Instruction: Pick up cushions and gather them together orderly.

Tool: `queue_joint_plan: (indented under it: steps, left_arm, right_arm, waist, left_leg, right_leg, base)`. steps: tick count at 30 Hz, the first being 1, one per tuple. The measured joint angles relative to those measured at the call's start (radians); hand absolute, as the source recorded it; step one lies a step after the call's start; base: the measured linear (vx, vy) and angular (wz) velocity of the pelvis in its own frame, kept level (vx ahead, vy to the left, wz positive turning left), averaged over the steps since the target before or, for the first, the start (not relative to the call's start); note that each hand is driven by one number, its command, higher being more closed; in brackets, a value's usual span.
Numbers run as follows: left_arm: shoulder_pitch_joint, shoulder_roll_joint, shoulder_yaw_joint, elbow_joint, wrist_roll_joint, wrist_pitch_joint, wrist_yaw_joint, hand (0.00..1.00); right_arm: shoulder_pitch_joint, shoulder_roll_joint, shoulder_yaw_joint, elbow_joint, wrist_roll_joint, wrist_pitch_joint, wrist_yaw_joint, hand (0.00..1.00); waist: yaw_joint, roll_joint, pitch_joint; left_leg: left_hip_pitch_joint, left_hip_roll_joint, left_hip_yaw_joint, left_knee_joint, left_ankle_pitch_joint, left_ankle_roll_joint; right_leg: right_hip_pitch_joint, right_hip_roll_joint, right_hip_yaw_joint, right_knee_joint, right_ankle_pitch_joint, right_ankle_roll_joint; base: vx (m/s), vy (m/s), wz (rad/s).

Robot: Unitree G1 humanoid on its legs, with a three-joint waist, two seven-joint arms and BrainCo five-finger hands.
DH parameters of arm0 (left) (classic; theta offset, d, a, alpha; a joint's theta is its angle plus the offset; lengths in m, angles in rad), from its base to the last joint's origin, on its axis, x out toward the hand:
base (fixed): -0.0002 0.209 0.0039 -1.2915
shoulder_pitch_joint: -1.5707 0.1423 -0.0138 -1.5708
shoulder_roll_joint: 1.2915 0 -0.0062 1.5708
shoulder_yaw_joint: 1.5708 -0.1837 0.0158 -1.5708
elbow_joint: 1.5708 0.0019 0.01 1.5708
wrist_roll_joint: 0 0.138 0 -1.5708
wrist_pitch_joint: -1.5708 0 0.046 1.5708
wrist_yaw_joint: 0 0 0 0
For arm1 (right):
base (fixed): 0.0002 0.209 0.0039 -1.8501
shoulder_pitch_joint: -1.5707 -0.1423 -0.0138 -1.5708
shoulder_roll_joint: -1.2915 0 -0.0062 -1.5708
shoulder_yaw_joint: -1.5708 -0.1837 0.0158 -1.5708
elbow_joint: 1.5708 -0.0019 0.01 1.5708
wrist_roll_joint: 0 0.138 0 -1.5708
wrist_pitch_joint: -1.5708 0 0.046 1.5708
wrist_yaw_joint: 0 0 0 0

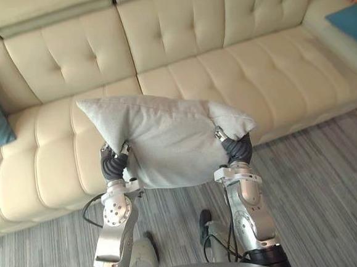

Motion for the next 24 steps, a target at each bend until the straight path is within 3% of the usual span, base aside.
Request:
queue_joint_plan:
  steps: [7,12,15,16,17,18,19,20,23,24]
  left_arm:
    - [0.046,-0.002,0.014,0.0,-0.026,-0.012,-0.028,1.0]
    - [0.104,-0.001,0.015,0.001,-0.041,-0.012,-0.048,1.0]
    - [0.136,-0.003,0.015,0.002,-0.068,-0.012,-0.069,1.0]
    - [0.133,-0.01,0.016,0.005,-0.079,-0.015,-0.076,1.0]
    - [0.126,0.0,0.018,-0.001,-0.079,-0.027,-0.087,1.0]
    - [0.125,0.01,0.02,-0.003,-0.079,-0.03,-0.092,1.0]
    - [0.133,-0.005,0.027,0.016,-0.079,-0.025,-0.099,1.0]
    - [0.153,-0.006,0.027,0.016,-0.078,-0.022,-0.108,1.0]
    - [0.166,-0.013,0.031,0.012,-0.078,-0.022,-0.116,1.0]
    - [0.169,-0.014,0.036,0.011,-0.077,-0.022,-0.119,1.0]
  right_arm:
    - [0.0,-0.002,0.0,0.0,-0.037,0.0,0.033,1.0]
    - [0.006,-0.004,0.006,0.01,-0.037,0.001,0.038,1.0]
    - [0.021,-0.028,0.006,0.009,-0.038,0.001,0.057,1.0]
    - [0.024,-0.044,0.003,0.005,-0.038,0.002,0.067,1.0]
    - [0.026,-0.03,-0.003,0.001,-0.039,0.001,0.066,1.0]
    - [0.029,-0.017,-0.006,0.001,-0.039,0.002,0.066,1.0]
    - [0.027,-0.024,-0.016,0.007,-0.039,0.02,0.067,1.0]
    - [0.028,-0.032,-0.015,0.01,-0.039,0.033,0.067,1.0]
    - [0.018,-0.03,-0.015,0.005,-0.039,0.037,0.066,1.0]
    - [0.017,-0.031,-0.014,0.005,-0.039,0.037,0.066,1.0]
  waist:
    - [-0.005,0.003,-0.071]
    - [0.004,0.005,-0.064]
    - [0.002,0.016,-0.049]
    - [0.019,0.049,-0.055]
    - [0.011,0.03,-0.049]
    - [0.004,0.001,-0.047]
    - [-0.002,0.015,-0.028]
    - [0.007,0.01,-0.024]
    - [0.012,0.019,-0.035]
    - [0.014,0.013,-0.032]
  left_leg:
    - [0.129,-0.003,-0.032,-0.147,0.062,0.0]
    - [0.132,0.002,-0.059,-0.048,0.051,0.02]
    - [-0.026,0.015,-0.098,0.285,0.074,0.117]
    - [-0.066,0.06,-0.08,0.287,0.089,0.148]
    - [-0.085,0.057,-0.053,0.312,0.083,0.154]
    - [-0.093,0.039,-0.042,0.324,0.083,0.154]
    - [-0.109,0.043,-0.05,0.356,0.083,0.133]
    - [-0.133,0.041,-0.049,0.348,0.081,0.12]
    - [-0.114,-0.011,-0.059,0.081,0.045,0.095]
    - [-0.088,-0.039,-0.065,-0.054,0.07,0.062]
  right_leg:
    - [0.14,0.026,-0.023,-0.127,0.04,0.0]
    - [0.229,0.036,-0.027,-0.187,0.042,0.001]
    - [0.27,0.036,-0.045,-0.213,0.027,0.0]
    - [0.259,0.076,-0.047,-0.17,-0.007,-0.03]
    - [0.207,0.053,-0.049,0.016,-0.079,-0.053]
    - [0.221,0.03,-0.047,0.032,-0.14,-0.041]
    - [0.231,0.037,-0.053,0.026,-0.164,-0.032]
    - [0.233,0.035,-0.052,0.012,-0.16,-0.039]
    - [0.216,0.02,-0.047,-0.043,-0.15,-0.053]
    - [0.217,0.002,-0.034,-0.064,-0.14,-0.042]
  base:
    - [0.07,-0.02,0.09]
    - [-0.04,0.024,0.11]
    - [-0.11,0.023,0.22]
    - [0.03,-0.005,0.29]
    - [0.08,-0.054,0.42]
    - [0.02,-0.083,0.65]
    - [-0.1,-0.047,0.52]
    - [-0.12,-0.009,0.36]
    - [-0.01,0.095,0.11]
    - [0.04,0.143,0.03]
